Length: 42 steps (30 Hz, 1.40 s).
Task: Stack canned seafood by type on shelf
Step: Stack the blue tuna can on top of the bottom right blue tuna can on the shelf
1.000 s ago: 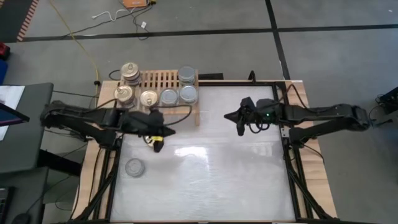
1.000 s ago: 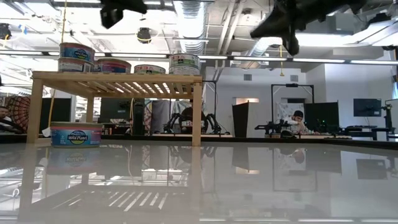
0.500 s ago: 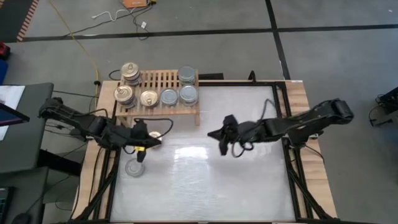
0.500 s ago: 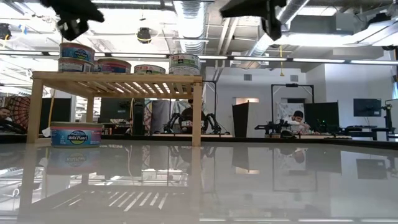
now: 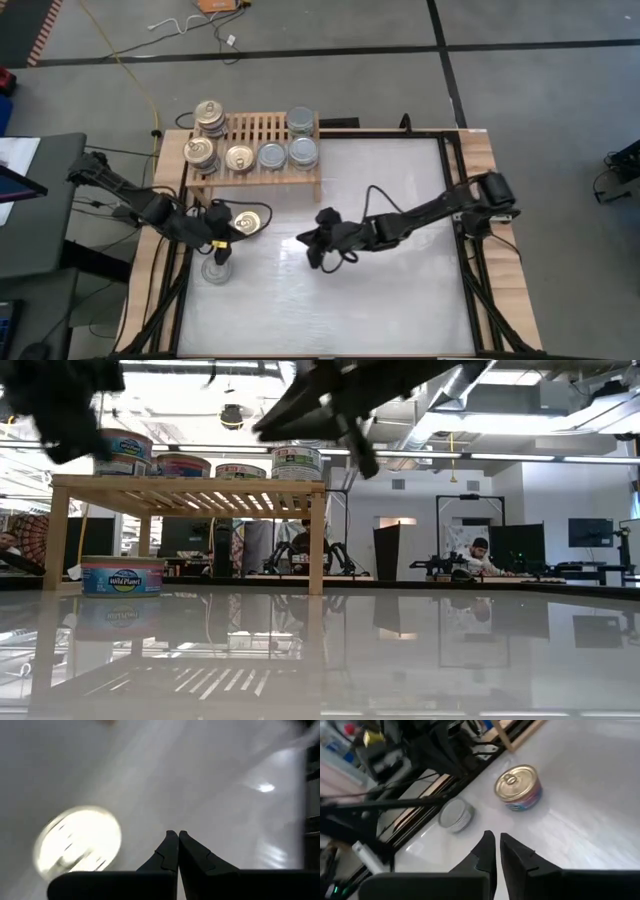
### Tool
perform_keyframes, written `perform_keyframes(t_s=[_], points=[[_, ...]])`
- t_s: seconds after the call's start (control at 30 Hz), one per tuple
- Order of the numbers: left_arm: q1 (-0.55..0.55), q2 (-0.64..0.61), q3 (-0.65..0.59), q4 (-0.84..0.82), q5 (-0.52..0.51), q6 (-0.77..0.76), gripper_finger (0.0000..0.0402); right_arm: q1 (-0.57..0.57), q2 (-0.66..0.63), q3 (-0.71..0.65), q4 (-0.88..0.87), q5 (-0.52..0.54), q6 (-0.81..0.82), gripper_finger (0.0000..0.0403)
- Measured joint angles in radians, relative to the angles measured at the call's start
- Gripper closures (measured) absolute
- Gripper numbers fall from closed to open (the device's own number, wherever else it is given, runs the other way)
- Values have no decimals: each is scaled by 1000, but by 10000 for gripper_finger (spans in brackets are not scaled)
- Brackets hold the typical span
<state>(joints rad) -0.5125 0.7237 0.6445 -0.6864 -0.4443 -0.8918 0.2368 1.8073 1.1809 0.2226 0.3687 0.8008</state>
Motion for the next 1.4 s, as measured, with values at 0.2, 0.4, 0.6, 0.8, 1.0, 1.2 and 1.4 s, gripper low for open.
perform_keyframes(t_s=[0.2, 0.4, 0.6, 0.8, 1.0, 1.2, 1.4], points=[[0, 65, 0, -282, -3, -167, 401, -25, 96, 73, -4, -9, 54, 348], [0, 194, 0, -270, -88, 34, 401, -21, 88, 95, -3, -31, -47, 347], [23, 352, -41, -147, -110, 101, 401, -19, 43, 95, 2, -30, -65, 347], [36, 494, -67, 30, -120, 135, 401, -12, -70, 95, -230, -100, -44, 349], [36, 563, -68, 396, 8, 208, 401, -2, -245, 95, -728, -107, 59, 369], [55, 653, -72, 823, 189, 246, 401, 16, -375, 94, -1112, -106, 209, 385], [64, 733, -51, 1058, 114, 145, 401, 49, -398, 92, -1242, -103, 282, 370]])
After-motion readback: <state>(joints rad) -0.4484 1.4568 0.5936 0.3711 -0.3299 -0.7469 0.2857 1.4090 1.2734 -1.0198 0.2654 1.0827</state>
